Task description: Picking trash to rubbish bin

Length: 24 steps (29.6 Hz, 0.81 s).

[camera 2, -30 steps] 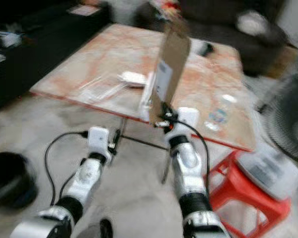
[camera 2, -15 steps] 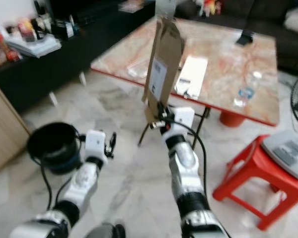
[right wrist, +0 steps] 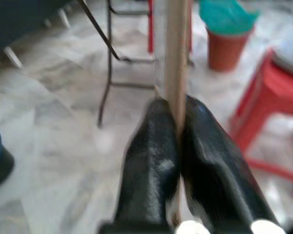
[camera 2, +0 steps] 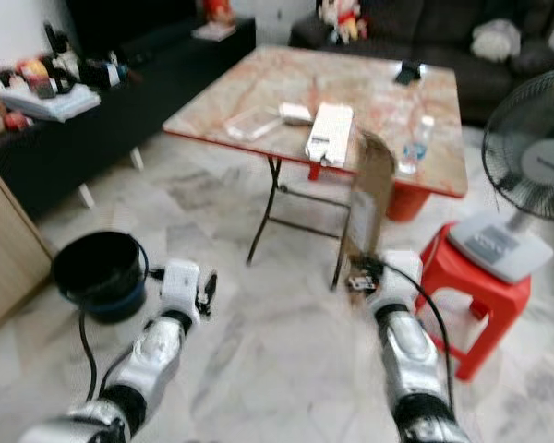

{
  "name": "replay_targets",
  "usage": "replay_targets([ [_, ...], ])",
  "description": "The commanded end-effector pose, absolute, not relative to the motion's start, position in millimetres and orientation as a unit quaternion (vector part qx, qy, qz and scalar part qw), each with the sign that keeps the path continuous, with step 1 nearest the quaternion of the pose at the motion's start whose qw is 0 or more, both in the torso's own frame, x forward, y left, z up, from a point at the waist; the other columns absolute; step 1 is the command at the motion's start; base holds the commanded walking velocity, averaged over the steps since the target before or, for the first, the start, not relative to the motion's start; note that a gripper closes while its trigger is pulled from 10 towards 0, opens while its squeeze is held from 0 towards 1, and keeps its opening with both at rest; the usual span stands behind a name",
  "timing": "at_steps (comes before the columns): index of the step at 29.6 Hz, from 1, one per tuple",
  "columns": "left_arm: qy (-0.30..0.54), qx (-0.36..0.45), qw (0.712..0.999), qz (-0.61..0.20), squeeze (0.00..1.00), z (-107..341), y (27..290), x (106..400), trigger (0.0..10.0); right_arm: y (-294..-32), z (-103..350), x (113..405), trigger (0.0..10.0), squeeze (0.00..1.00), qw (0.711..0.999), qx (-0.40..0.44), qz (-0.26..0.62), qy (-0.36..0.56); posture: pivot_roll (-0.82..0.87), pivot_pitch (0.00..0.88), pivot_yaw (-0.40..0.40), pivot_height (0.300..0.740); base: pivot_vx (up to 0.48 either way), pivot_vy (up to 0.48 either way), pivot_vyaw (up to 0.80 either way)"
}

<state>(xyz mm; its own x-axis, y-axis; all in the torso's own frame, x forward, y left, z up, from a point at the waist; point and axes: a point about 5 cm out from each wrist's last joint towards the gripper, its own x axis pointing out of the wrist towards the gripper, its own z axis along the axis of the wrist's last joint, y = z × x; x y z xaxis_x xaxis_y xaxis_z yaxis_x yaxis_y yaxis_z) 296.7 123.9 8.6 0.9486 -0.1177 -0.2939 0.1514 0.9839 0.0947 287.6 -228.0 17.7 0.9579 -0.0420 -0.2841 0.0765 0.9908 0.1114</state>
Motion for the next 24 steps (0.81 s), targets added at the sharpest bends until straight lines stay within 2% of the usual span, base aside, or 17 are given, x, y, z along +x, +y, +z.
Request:
replay_targets([
  [1, 0.185, 0.059, 0.978, -0.081, 0.00, -5, 121, 286, 10.0, -240, -5, 266, 10.0, 0.00, 0.974, 0.076, -0.067, 0.204, -0.09, 0.050, -0.055, 0.740, 0.000, 0.000, 0.00],
  [5, 0.246, 0.063, 0.964, -0.077, 0.00, -25, 127, 267, 10.0, -244, -33, 237, 10.0, 0.00, 0.951, 0.090, -0.098, 0.278, -0.10, 0.046, -0.054, 0.740, 0.000, 0.000, 0.00],
  [8, 0.257, 0.060, 0.962, -0.075, 0.00, -29, 129, 264, 10.0, -245, -36, 232, 10.0, 0.00, 0.948, 0.086, -0.101, 0.289, -0.10, 0.046, -0.054, 0.740, 0.000, 0.000, 0.00],
  [12, 0.387, 0.064, 0.918, -0.059, 0.00, -70, 145, 212, 10.0, -242, -70, 183, 10.0, 0.00, 0.907, 0.103, -0.139, 0.384, -0.10, 0.030, -0.049, 0.740, 0.000, 0.000, 0.00],
  [17, 0.418, 0.039, 0.907, -0.027, 0.00, -78, 153, 197, 10.0, -241, -78, 169, 10.0, 0.00, 0.895, 0.108, -0.149, 0.406, -0.11, 0.025, -0.049, 0.740, 0.000, 0.000, 0.00],
  [24, 0.421, 0.044, 0.905, -0.034, 0.00, -79, 150, 197, 10.0, -242, -80, 166, 10.0, 0.00, 0.890, 0.093, -0.154, 0.420, -0.10, 0.014, -0.050, 0.740, 0.000, 0.000, 0.00],
])
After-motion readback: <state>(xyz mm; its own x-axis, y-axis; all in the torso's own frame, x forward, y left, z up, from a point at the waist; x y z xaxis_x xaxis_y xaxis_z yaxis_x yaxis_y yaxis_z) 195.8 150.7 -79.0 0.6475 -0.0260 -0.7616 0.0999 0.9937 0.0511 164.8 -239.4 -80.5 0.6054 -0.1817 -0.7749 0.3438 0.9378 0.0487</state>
